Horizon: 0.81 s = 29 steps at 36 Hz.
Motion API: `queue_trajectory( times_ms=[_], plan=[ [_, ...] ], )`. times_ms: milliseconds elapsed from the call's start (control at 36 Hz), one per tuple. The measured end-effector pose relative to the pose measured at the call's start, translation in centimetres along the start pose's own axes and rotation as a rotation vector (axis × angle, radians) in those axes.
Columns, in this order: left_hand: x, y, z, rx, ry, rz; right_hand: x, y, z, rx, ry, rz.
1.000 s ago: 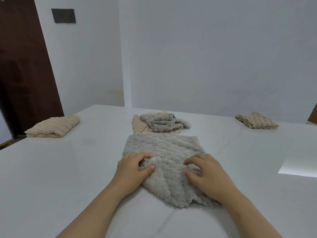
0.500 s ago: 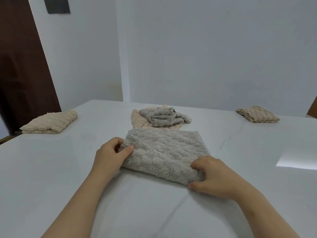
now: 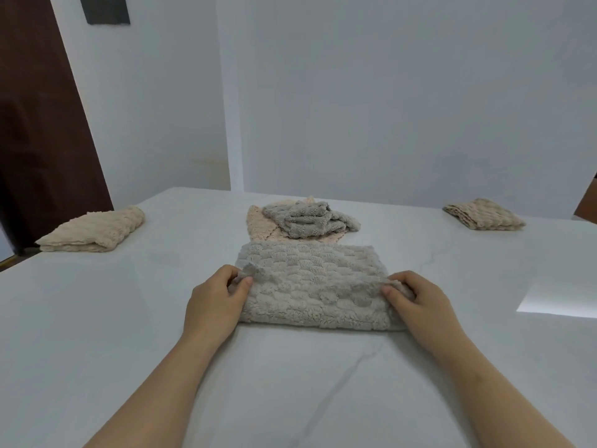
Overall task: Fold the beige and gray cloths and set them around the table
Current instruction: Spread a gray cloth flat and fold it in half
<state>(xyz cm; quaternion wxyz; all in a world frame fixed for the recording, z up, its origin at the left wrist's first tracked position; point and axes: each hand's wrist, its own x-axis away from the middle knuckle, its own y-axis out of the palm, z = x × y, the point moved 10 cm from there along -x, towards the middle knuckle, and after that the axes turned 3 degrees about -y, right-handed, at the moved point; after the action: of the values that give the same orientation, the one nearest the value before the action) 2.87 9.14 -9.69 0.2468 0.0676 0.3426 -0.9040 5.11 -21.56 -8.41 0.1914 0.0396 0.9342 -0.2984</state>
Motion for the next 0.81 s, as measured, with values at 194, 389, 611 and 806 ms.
queue_trajectory(
  times_ms=[194, 389, 611, 806],
  plan=[
    [-0.2, 0.1, 0.2, -0.129, 0.034, -0.129, -0.2, 1.2, 0.7, 0.199, 0.033, -0.184],
    [0.2, -0.5, 0.4, -0.194, 0.016, -0.225, 0.4, 0.1, 0.3, 0.217, 0.093, -0.324],
    [-0.2, -2.2, 0.7, 0.149, -0.021, -0.043, -0.2, -2.0, -0.6, 0.065, 0.057, -0.051],
    [-0.2, 0.1, 0.2, -0.117, 0.021, -0.151, 0.0, -0.3, 0.8, 0.139, 0.079, -0.123]
  ],
)
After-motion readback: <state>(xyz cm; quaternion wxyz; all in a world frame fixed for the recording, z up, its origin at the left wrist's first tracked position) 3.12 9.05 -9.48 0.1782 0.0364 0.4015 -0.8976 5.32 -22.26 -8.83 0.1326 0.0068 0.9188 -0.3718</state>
